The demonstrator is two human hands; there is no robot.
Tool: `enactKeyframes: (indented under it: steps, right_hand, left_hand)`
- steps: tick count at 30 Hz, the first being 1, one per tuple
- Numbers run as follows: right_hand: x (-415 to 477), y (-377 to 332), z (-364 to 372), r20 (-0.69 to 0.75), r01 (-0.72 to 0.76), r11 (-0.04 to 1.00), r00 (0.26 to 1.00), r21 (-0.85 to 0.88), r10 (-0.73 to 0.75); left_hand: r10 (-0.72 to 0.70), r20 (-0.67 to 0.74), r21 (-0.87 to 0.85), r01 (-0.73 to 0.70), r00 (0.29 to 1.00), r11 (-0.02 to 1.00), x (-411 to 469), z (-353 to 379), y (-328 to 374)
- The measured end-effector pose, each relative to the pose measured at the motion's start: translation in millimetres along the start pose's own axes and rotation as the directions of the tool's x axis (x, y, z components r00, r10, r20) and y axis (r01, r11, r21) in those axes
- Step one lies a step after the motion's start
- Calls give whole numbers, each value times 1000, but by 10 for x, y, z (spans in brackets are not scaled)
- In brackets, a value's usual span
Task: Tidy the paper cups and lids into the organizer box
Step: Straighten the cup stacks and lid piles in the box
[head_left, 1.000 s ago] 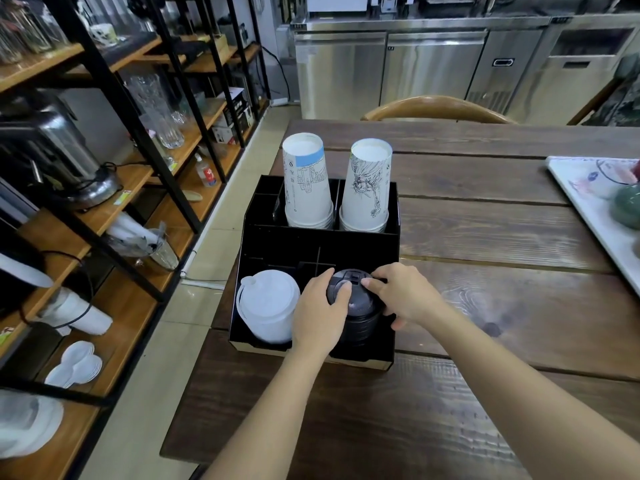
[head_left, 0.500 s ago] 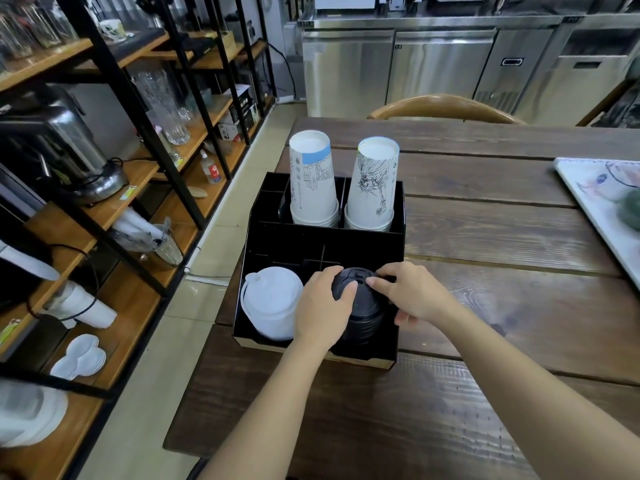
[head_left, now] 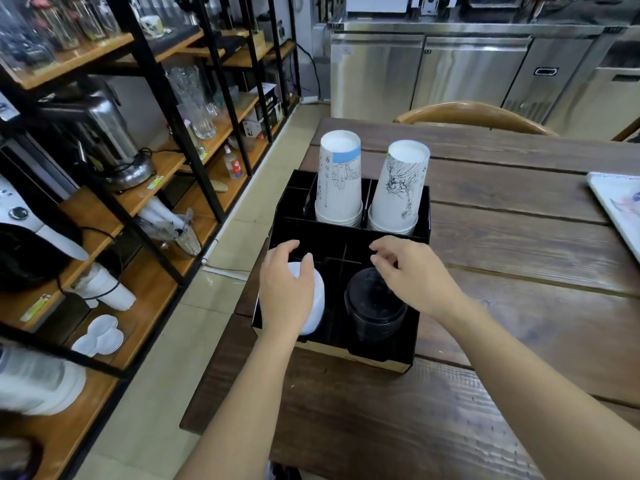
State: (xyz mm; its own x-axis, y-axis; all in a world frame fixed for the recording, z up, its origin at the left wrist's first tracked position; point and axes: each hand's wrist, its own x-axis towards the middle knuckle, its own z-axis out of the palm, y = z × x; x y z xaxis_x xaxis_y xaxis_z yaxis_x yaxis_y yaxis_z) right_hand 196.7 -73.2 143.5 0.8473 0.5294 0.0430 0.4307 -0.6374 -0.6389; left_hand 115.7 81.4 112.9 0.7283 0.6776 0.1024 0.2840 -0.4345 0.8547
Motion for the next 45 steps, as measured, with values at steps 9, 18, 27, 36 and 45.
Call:
enactKeyframes:
  steps: [9, 18, 27, 36, 45]
  right_hand:
    - [137, -235, 574, 283, 283, 861, 944, -423, -171]
    - [312, -304, 810, 351, 283, 839, 929, -465, -119]
    - [363, -269, 747, 365, 252, 868, 927, -427, -89]
    - [429, -267, 753, 424, 187, 927, 905, -325, -33]
    - [421, -319, 760, 524, 327, 873, 846, -363, -100]
  left_hand:
    - [-279, -23, 0, 279, 960, 960, 20, -185, -462]
    - [-288, 21, 119, 284, 957, 952, -19, -149, -517]
    - [-263, 121, 63, 257, 957, 964, 25, -144, -526]
    - [-276, 182, 3, 281, 944, 960, 39, -168, -533]
    - [-245, 287, -96, 282, 926, 955, 16, -229, -550]
